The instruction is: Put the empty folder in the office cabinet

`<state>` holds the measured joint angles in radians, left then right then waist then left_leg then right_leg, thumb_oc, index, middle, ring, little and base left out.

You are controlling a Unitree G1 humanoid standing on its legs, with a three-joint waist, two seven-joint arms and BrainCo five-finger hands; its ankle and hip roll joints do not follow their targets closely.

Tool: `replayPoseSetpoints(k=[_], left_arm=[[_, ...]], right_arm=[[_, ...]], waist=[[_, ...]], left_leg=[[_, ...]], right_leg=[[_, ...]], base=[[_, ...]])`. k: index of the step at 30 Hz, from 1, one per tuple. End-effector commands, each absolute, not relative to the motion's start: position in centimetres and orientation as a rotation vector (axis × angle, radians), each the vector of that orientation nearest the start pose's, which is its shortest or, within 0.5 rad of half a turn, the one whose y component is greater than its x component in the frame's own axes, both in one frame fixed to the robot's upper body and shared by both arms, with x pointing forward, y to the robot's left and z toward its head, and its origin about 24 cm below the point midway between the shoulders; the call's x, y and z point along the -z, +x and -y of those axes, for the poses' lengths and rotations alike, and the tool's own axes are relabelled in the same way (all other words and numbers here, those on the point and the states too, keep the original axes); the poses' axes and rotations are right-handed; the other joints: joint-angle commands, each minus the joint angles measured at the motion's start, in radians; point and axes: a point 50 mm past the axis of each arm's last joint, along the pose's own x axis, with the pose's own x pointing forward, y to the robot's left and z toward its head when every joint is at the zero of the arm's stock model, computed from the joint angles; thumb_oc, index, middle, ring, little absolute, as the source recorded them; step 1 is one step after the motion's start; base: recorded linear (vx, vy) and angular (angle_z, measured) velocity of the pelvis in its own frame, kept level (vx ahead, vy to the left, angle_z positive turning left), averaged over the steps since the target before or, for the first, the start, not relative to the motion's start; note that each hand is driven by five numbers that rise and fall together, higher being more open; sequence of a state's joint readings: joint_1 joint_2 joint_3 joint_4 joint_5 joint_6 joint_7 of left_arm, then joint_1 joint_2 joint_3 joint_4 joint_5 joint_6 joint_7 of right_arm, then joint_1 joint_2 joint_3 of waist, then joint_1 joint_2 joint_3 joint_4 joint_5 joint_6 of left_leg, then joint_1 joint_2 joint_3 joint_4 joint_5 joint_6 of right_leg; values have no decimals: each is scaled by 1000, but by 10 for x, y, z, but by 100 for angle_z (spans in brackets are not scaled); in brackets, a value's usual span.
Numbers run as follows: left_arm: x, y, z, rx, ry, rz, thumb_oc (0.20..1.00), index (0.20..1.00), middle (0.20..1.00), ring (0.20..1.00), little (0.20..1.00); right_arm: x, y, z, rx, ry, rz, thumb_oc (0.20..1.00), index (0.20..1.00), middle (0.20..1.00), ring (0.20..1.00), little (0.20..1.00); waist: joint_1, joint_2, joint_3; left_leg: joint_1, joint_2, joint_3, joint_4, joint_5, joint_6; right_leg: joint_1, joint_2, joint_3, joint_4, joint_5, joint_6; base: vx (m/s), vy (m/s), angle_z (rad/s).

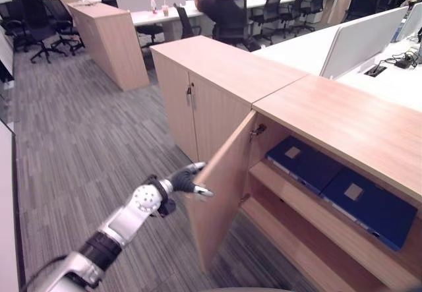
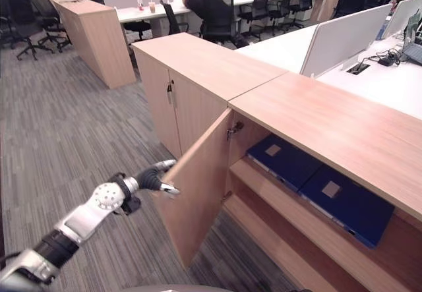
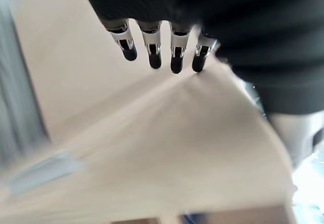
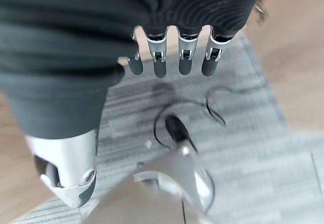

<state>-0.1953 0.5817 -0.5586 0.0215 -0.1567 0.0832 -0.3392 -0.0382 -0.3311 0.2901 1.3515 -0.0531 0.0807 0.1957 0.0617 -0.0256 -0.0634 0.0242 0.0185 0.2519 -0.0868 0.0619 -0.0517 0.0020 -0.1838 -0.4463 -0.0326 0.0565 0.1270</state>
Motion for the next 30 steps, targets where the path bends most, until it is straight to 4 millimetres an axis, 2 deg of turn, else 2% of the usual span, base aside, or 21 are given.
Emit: replayPoseSetpoints(k=[1,5,6,7,9,10,16,22,23,24,25,27,30], left_arm=[[-52,238,-83,1010,304,-52,1000,1000,1000,1000,1000],[-63,230,-78,1022,183,-22,1000,1000,1000,1000,1000],[-63,230,-78,1022,182,-22,1000,1000,1000,1000,1000],[-71,231,-74,1026,130,7,1000,1000,1000,1000,1000],[-74,232,-72,1028,116,19,1000,1000,1000,1000,1000],[-80,230,-68,1036,80,41,1000,1000,1000,1000,1000],[-75,223,-65,1063,47,16,1000,1000,1000,1000,1000],[-53,216,-81,1011,76,-85,1000,1000,1000,1000,1000],[-46,215,-86,982,89,-114,1000,1000,1000,1000,1000],[-35,213,-92,965,107,-163,1000,1000,1000,1000,1000],[-17,214,-109,900,159,-248,1000,1000,1000,1000,1000],[-13,214,-115,872,174,-266,1000,1000,1000,1000,1000],[14,204,-143,767,202,-404,1000,1000,1000,1000,1000]], right_arm=[[162,68,253,-130,-292,-1482,1000,1000,1000,1000,1000],[168,43,242,-65,-166,-1555,1000,1000,1000,1000,1000],[168,43,242,-65,-166,-1555,1000,1000,1000,1000,1000],[169,42,237,43,-17,-1526,1000,1000,1000,1000,1000],[169,43,236,83,28,-1512,1000,1000,1000,1000,1000],[170,42,234,156,108,-1492,1000,1000,1000,1000,1000],[170,42,235,185,113,-1486,1000,1000,1000,1000,1000],[170,47,235,112,23,-1494,1000,1000,1000,1000,1000],[171,54,228,69,-2,-1468,1000,1000,1000,1000,1000],[171,54,227,53,3,-1467,1000,1000,1000,1000,1000],[170,48,234,44,-16,-1485,1000,1000,1000,1000,1000],[169,45,237,43,-35,-1497,1000,1000,1000,1000,1000],[167,37,249,58,-76,-1527,1000,1000,1000,1000,1000]], waist=[[-53,-14,-1],[-53,-10,3],[-53,-10,3],[-58,-8,5],[-59,-7,7],[-64,-4,8],[-71,-2,12],[-71,5,14],[-70,4,13],[-73,4,11],[-81,3,10],[-85,3,9],[-101,-4,21]], left_leg=[[-1,13,-59,2,-92,27],[-1,13,-65,2,-91,28],[-1,13,-65,2,-91,28],[1,11,-64,1,-91,27],[2,10,-63,1,-91,27],[5,11,-61,1,-92,27],[10,17,-53,0,-93,24],[19,29,-42,2,-94,18],[21,31,-42,2,-93,17],[23,36,-39,2,-92,15],[27,46,-32,5,-93,9],[30,51,-30,7,-94,7],[17,82,-20,78,-112,-6]], right_leg=[[-10,19,11,-55,1,24],[-7,19,6,-55,-1,22],[-7,19,6,-55,-1,22],[-6,20,6,-55,-1,22],[-5,21,8,-55,-2,22],[-4,23,11,-55,-3,21],[-2,29,18,-55,-8,18],[3,40,28,-55,-19,12],[4,44,34,-55,-21,9],[4,47,39,-55,-24,7],[4,56,47,-55,-32,3],[6,60,53,-55,-35,-1],[19,82,73,-52,-59,-22]], base=[[7,2,-4],[8,1,-5],[0,0,0],[0,0,0],[0,0,0],[0,0,0],[0,-3,-1],[2,-42,-7],[2,-72,-8],[10,-131,-13],[10,-109,-16],[15,-109,-21],[-6,-170,-14]])
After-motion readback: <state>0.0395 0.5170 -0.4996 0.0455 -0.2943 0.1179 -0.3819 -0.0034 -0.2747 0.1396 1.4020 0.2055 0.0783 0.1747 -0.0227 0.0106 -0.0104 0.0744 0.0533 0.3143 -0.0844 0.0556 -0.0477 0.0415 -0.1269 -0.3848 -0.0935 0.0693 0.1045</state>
